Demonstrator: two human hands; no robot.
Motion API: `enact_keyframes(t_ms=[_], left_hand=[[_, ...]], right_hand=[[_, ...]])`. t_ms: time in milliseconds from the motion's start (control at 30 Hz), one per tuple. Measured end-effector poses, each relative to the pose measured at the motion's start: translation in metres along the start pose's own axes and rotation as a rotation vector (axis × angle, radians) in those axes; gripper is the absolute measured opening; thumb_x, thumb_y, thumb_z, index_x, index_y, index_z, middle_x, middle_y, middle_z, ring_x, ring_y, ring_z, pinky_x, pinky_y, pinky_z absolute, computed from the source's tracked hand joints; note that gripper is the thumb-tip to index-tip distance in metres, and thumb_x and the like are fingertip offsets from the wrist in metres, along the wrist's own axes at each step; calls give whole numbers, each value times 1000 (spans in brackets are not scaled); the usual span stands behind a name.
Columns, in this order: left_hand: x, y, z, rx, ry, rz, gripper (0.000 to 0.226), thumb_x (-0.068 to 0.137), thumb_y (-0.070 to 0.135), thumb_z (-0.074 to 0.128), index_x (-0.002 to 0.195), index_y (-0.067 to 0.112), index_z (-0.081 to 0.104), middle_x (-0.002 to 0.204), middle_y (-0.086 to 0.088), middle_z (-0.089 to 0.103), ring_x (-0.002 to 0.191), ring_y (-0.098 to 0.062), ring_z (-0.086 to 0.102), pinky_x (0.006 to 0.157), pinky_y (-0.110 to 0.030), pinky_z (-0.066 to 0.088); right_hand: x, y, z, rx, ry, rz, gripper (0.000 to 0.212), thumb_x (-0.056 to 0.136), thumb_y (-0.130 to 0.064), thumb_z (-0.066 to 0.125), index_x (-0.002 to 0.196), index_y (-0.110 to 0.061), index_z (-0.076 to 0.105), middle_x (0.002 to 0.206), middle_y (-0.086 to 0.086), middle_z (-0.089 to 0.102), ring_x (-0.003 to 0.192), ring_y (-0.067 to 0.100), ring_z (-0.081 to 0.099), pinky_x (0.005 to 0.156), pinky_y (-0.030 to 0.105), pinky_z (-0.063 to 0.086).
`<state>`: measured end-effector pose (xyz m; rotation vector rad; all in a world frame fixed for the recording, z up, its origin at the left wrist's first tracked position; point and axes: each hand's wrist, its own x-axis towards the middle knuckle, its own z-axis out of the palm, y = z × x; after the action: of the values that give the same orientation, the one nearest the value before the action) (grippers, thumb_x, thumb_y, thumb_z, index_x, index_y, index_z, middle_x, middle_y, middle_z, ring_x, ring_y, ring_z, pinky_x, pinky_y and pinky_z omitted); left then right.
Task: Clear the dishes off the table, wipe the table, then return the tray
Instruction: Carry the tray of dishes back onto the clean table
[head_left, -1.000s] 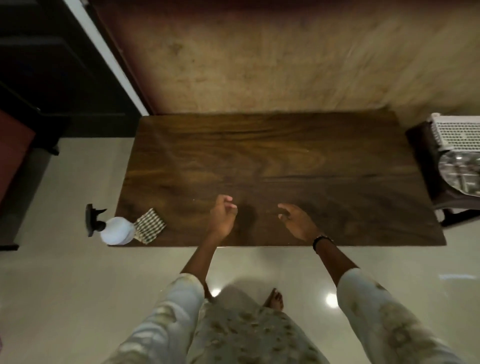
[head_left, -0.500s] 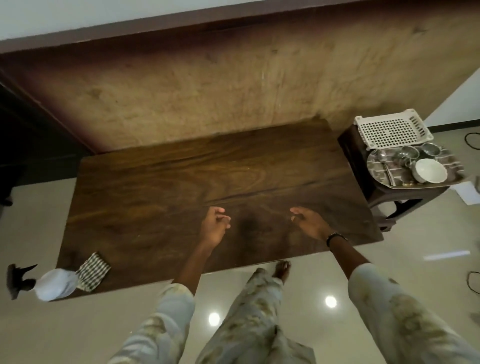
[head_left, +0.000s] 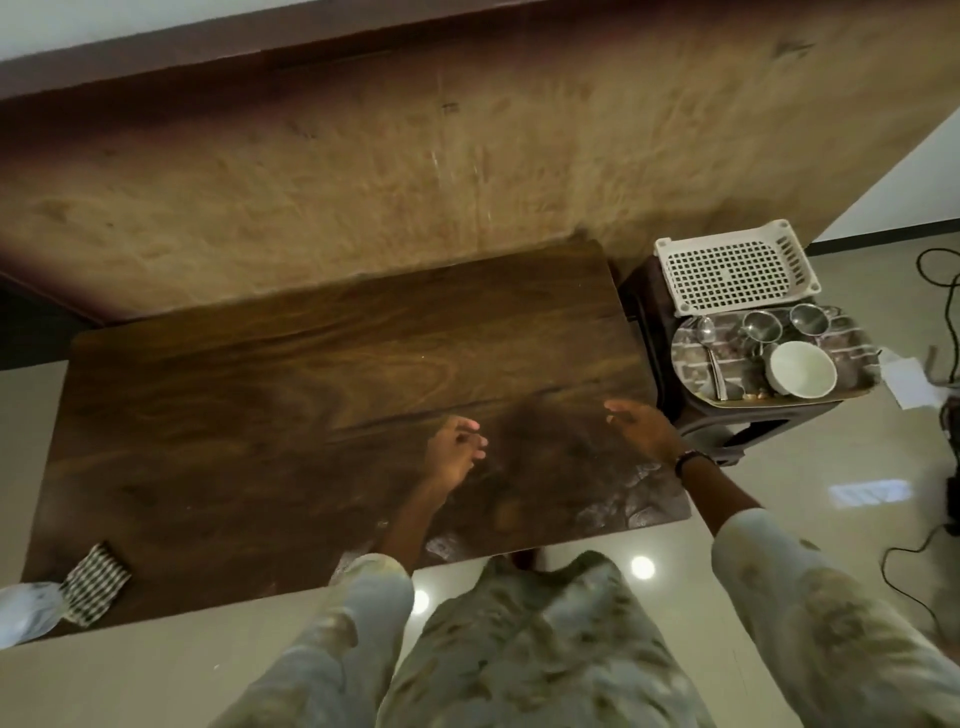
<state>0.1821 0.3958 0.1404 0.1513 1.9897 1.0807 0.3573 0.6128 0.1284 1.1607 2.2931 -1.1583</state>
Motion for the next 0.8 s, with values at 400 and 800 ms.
enact_keyframes(t_ms=[400,800], left_hand=[[18,40,163,97,-29,-80,9,93,5,46,94,11,52,76,-3,63,59,-12,58,42,-8,40],[45,83,329,148,31,-233,22,87,9,54,108,7,61,109,-16,67,101,-32,64,90,-40,51]], right_hand=[[45,140,-105,170,230,35,29,97,-16,45,115,1,61,120,20,62,112,37,57,86,34,39],[88,302,-209,300,657,191,37,91,-28,43,101,-1,66,105,20,65,98,34,59,78,33,42]])
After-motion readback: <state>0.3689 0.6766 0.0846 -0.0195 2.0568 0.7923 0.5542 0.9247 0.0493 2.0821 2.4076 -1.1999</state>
